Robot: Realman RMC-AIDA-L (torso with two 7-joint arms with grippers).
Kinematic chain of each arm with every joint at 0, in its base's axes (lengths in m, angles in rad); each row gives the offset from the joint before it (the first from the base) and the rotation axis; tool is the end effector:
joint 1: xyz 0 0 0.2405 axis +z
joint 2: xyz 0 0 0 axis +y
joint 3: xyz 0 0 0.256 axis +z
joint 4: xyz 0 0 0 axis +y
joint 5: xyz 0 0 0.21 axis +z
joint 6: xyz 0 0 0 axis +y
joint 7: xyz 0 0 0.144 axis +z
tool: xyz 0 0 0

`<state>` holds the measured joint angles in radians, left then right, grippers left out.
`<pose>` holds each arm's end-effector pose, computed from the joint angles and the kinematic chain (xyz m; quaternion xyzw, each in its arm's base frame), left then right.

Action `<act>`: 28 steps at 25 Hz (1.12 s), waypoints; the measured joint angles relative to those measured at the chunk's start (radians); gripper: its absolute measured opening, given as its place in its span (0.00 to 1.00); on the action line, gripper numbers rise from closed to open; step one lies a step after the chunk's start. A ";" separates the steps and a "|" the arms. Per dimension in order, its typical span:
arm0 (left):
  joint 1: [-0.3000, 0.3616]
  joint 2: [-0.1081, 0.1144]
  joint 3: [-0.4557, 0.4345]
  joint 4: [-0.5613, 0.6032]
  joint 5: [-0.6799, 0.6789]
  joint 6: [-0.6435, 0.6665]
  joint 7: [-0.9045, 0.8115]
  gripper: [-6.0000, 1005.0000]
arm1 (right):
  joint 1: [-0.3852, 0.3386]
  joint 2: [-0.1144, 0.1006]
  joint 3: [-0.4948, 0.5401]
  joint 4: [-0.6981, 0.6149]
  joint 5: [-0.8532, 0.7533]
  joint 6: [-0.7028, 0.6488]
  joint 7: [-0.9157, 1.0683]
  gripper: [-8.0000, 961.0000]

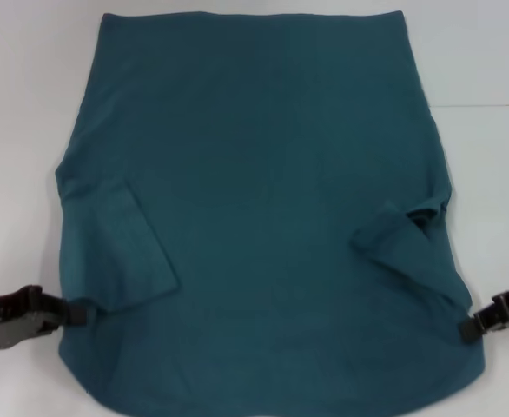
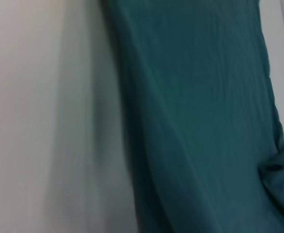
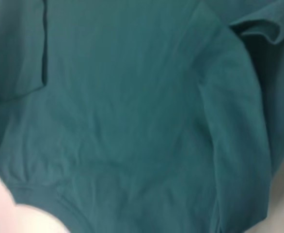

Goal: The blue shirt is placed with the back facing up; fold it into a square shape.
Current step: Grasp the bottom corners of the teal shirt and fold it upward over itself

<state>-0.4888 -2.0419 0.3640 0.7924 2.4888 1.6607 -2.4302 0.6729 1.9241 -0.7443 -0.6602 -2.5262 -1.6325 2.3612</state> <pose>-0.3359 0.2952 0.0473 -0.6796 -0.7110 -0.1570 0.0892 0.2971 0.3414 0.0405 -0.8055 0.5894 -0.0334 0.0505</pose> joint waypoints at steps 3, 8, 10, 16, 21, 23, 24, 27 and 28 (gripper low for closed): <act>0.014 0.005 0.000 0.032 0.035 0.066 0.007 0.04 | -0.002 -0.014 -0.006 -0.002 -0.016 -0.073 -0.008 0.04; 0.041 0.004 -0.004 0.071 0.114 0.151 0.018 0.04 | -0.018 -0.032 -0.005 -0.007 -0.034 -0.146 -0.008 0.04; 0.051 0.001 -0.005 0.078 0.125 0.179 0.030 0.04 | -0.028 -0.033 -0.008 -0.011 -0.038 -0.171 -0.009 0.05; 0.020 0.005 -0.019 0.061 0.102 0.147 0.031 0.04 | -0.026 -0.031 0.059 -0.015 -0.012 -0.143 -0.010 0.05; -0.087 0.015 -0.017 -0.001 0.066 0.008 -0.045 0.04 | -0.003 -0.030 0.146 -0.015 0.119 -0.051 0.007 0.06; -0.139 0.023 -0.011 -0.036 0.065 -0.081 -0.083 0.04 | 0.003 -0.030 0.165 -0.014 0.157 0.022 0.026 0.06; -0.164 0.027 -0.009 -0.054 0.064 -0.127 -0.099 0.04 | 0.005 -0.030 0.167 -0.014 0.167 0.055 0.034 0.06; -0.233 0.039 -0.007 -0.107 0.064 -0.250 -0.123 0.04 | 0.015 -0.024 0.169 -0.006 0.183 0.187 0.057 0.07; -0.249 0.039 -0.008 -0.119 0.064 -0.286 -0.125 0.04 | 0.018 -0.020 0.169 -0.003 0.184 0.225 0.061 0.07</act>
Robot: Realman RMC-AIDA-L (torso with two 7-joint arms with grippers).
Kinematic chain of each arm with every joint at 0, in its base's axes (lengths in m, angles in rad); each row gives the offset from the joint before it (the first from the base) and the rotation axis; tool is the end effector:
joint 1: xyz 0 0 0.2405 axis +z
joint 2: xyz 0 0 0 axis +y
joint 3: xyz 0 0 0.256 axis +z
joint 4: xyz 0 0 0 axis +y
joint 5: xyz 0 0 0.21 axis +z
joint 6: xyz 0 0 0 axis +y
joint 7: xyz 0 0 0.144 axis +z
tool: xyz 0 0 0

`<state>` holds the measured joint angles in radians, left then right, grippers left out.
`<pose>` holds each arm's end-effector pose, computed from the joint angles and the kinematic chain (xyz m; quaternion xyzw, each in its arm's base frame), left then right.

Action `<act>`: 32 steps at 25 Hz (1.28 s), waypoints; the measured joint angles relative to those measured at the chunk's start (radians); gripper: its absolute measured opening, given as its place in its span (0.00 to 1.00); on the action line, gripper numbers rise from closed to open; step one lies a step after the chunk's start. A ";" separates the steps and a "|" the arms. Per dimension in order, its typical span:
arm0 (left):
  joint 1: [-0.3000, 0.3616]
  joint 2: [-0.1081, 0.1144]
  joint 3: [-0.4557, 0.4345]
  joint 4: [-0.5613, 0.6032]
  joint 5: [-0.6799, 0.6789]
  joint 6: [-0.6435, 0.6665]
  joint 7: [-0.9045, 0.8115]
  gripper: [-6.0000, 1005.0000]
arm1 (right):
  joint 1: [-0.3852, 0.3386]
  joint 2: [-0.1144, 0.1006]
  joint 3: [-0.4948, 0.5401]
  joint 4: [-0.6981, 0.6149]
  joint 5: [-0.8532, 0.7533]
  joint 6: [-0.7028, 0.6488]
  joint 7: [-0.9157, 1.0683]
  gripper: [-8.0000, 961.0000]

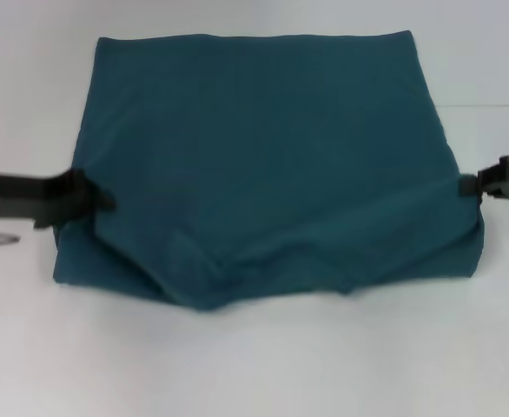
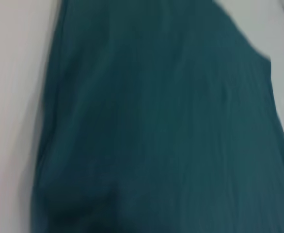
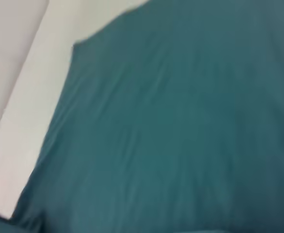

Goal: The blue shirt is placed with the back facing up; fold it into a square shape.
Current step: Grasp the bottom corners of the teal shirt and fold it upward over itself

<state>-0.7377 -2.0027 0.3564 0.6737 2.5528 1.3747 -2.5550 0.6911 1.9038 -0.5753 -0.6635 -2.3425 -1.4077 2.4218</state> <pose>-0.2916 0.3911 0.0482 -0.6798 -0.6943 -0.1638 0.1701 0.2874 0.3950 0.0765 -0.7536 0.6159 0.1506 0.1733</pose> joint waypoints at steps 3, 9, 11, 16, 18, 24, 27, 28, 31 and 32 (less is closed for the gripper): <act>-0.042 -0.008 0.001 -0.022 -0.003 -0.118 -0.005 0.04 | 0.011 0.018 -0.001 0.004 0.002 0.112 0.003 0.07; -0.094 -0.032 0.004 -0.066 -0.016 -0.348 -0.004 0.04 | 0.041 0.052 -0.007 0.005 0.003 0.285 0.003 0.08; -0.107 -0.035 0.019 -0.083 -0.016 -0.404 -0.002 0.04 | 0.058 0.061 -0.011 0.010 0.003 0.343 -0.002 0.08; -0.134 -0.057 0.100 -0.107 -0.018 -0.546 -0.004 0.04 | 0.099 0.073 -0.077 0.054 0.001 0.504 -0.007 0.09; -0.144 -0.064 0.129 -0.108 -0.018 -0.594 -0.001 0.04 | 0.112 0.079 -0.115 0.070 0.000 0.564 -0.007 0.09; -0.172 -0.065 0.216 -0.145 -0.019 -0.744 0.000 0.04 | 0.159 0.086 -0.205 0.114 -0.004 0.708 -0.007 0.10; -0.178 -0.062 0.231 -0.168 -0.019 -0.794 0.000 0.04 | 0.183 0.080 -0.242 0.132 -0.005 0.753 -0.007 0.10; -0.179 -0.061 0.233 -0.169 -0.018 -0.803 0.000 0.04 | 0.187 0.080 -0.255 0.134 -0.005 0.767 -0.005 0.11; -0.179 -0.061 0.235 -0.168 -0.015 -0.818 0.002 0.04 | 0.198 0.079 -0.273 0.134 -0.005 0.797 -0.001 0.11; -0.180 -0.060 0.235 -0.168 -0.015 -0.828 0.003 0.04 | 0.202 0.078 -0.274 0.135 -0.005 0.803 0.000 0.11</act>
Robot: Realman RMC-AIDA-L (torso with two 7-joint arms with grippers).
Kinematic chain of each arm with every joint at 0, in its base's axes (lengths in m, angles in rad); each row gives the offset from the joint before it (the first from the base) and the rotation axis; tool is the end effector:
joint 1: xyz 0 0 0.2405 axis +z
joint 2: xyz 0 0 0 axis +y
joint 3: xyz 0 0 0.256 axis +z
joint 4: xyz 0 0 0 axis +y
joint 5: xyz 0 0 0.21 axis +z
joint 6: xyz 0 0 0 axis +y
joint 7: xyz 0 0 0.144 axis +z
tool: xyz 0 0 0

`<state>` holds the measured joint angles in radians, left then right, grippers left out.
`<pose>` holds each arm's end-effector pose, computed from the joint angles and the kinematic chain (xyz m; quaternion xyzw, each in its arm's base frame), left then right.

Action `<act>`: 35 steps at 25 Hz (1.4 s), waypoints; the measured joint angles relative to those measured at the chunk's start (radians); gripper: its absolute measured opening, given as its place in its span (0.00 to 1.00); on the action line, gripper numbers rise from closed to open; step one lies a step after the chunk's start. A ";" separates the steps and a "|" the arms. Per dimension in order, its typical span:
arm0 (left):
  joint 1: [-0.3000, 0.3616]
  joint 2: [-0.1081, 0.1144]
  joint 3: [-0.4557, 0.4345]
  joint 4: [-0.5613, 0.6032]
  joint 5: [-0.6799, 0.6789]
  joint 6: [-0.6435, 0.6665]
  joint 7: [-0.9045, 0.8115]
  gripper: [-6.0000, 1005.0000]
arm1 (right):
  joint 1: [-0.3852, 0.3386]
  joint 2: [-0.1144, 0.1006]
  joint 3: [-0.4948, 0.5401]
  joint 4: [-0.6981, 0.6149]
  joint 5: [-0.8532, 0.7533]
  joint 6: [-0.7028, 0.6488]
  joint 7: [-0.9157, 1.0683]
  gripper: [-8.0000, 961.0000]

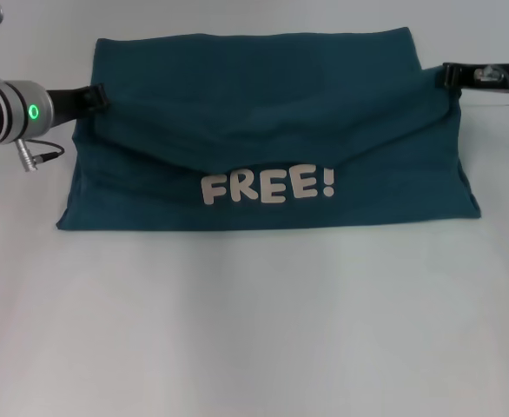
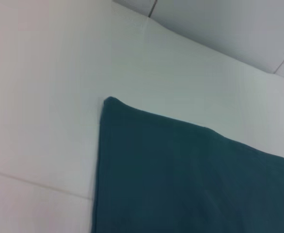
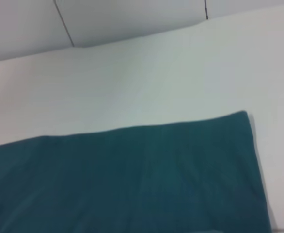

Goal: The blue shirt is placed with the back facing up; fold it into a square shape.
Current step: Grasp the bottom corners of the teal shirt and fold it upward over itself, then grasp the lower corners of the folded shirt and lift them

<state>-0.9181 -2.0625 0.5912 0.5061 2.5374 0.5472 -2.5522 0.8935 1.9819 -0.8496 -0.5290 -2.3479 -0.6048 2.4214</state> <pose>-0.2521 0.4866 0.0258 -0.6735 -0.5743 -0.1743 0.4314 0.2368 0.4952 0.0434 -0.7490 0.4891 0.1381 0.4251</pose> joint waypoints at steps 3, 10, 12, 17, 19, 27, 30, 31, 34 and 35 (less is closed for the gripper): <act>-0.005 0.000 0.001 0.000 0.001 -0.013 0.002 0.04 | 0.009 -0.004 0.000 0.000 0.000 0.008 0.001 0.11; -0.021 0.001 0.042 -0.019 -0.002 -0.056 0.010 0.04 | 0.026 -0.008 -0.003 0.022 -0.001 0.018 -0.003 0.12; -0.026 0.001 0.057 -0.028 0.001 -0.063 0.011 0.04 | 0.029 -0.009 -0.003 0.032 -0.001 0.019 -0.004 0.13; -0.029 0.001 0.098 -0.037 0.004 -0.075 0.015 0.05 | 0.031 -0.011 -0.021 0.042 -0.002 0.008 -0.002 0.13; -0.025 0.002 0.095 -0.038 0.002 -0.076 0.012 0.05 | 0.029 -0.015 -0.034 0.049 -0.003 0.008 0.003 0.13; 0.055 -0.008 0.091 0.081 -0.006 0.003 -0.068 0.29 | -0.006 -0.057 -0.020 0.047 0.001 -0.048 0.051 0.32; 0.117 -0.028 0.091 0.187 -0.020 0.099 -0.102 0.41 | -0.044 -0.070 0.021 -0.005 0.007 -0.155 0.068 0.45; 0.139 -0.031 0.091 0.218 -0.038 0.140 -0.107 0.45 | -0.067 -0.068 0.045 -0.037 0.013 -0.207 0.069 0.50; 0.215 -0.027 0.092 0.280 -0.138 0.261 -0.105 0.57 | -0.151 -0.050 0.107 -0.129 0.070 -0.363 0.057 0.62; 0.242 -0.020 0.091 0.285 -0.180 0.297 -0.100 0.61 | -0.183 -0.044 0.123 -0.150 0.105 -0.417 0.046 0.63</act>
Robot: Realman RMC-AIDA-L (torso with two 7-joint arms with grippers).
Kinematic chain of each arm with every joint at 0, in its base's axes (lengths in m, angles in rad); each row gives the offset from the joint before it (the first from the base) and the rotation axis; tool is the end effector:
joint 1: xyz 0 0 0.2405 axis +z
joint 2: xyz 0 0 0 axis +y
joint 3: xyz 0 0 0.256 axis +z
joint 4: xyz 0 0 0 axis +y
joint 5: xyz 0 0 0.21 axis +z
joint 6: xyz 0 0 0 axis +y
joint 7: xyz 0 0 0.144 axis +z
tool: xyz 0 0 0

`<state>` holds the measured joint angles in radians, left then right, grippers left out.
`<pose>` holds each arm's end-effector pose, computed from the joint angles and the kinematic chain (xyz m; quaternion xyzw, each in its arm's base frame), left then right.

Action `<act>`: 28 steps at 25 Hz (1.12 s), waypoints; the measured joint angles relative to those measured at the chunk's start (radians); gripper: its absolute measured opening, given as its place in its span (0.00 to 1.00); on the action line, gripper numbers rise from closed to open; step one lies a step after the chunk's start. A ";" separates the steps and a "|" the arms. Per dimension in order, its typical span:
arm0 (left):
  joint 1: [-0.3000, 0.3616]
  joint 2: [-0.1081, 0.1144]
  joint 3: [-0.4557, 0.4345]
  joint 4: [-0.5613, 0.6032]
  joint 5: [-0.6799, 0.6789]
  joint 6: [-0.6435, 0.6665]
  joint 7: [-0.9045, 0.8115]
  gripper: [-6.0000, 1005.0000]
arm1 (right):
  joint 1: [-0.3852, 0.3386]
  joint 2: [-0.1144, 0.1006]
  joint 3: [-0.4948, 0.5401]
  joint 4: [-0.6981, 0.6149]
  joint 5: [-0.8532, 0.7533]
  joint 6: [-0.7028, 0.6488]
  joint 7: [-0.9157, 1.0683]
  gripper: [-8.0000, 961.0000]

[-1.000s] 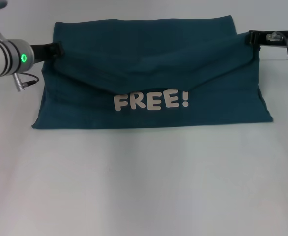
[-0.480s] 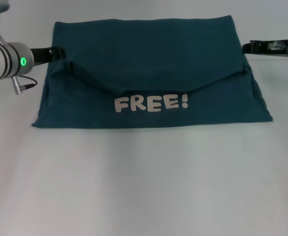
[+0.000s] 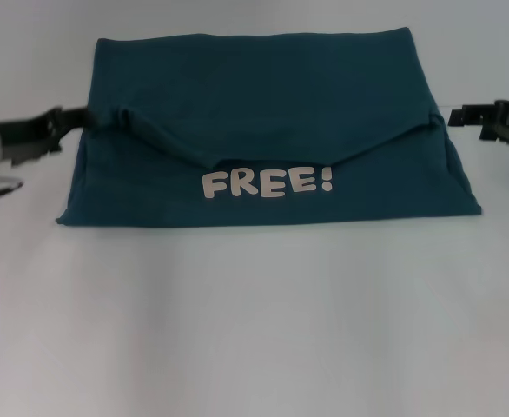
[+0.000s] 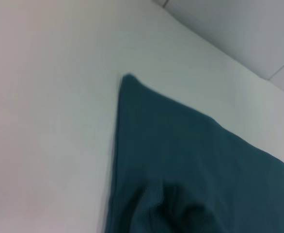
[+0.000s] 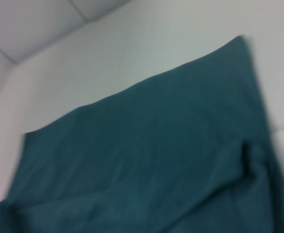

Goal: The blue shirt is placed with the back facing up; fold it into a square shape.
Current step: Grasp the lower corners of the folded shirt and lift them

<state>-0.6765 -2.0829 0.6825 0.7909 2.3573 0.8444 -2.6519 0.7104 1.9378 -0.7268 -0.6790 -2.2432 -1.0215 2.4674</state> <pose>-0.2856 0.4374 0.0521 -0.6402 -0.6388 -0.2228 0.3639 0.2805 0.4408 0.0756 -0.7233 0.5885 0.1851 0.3102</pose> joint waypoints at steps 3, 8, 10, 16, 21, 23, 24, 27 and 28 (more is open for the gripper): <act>0.059 0.014 -0.001 0.001 -0.074 0.065 0.022 0.71 | -0.131 0.003 0.049 0.006 0.205 -0.201 -0.103 0.67; 0.095 0.019 -0.071 -0.015 -0.109 0.155 0.159 0.81 | -0.219 -0.005 0.106 0.076 0.362 -0.408 -0.231 0.74; 0.095 0.021 -0.084 -0.026 -0.129 0.192 0.298 0.84 | -0.247 -0.007 0.133 0.096 0.398 -0.508 -0.297 0.75; 0.094 0.014 -0.047 -0.051 -0.129 0.140 0.484 0.84 | -0.286 -0.006 0.156 0.106 0.398 -0.566 -0.356 0.75; 0.093 0.003 0.017 -0.070 -0.108 0.070 0.516 0.84 | -0.288 -0.007 0.156 0.109 0.396 -0.552 -0.367 0.74; 0.088 0.000 0.032 -0.083 -0.100 0.050 0.511 0.84 | -0.287 -0.007 0.157 0.109 0.397 -0.550 -0.367 0.74; 0.087 0.000 0.035 -0.090 -0.100 0.046 0.510 0.84 | -0.287 -0.007 0.157 0.109 0.397 -0.549 -0.367 0.74; 0.085 0.000 0.036 -0.097 -0.100 0.039 0.510 0.84 | -0.285 -0.007 0.158 0.110 0.397 -0.547 -0.367 0.74; 0.085 0.000 0.036 -0.100 -0.100 0.036 0.510 0.83 | -0.284 -0.007 0.158 0.110 0.398 -0.546 -0.367 0.74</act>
<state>-0.5911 -2.0830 0.7190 0.6910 2.2576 0.8801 -2.1423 0.4260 1.9304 -0.5685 -0.5692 -1.8455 -1.5673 2.0999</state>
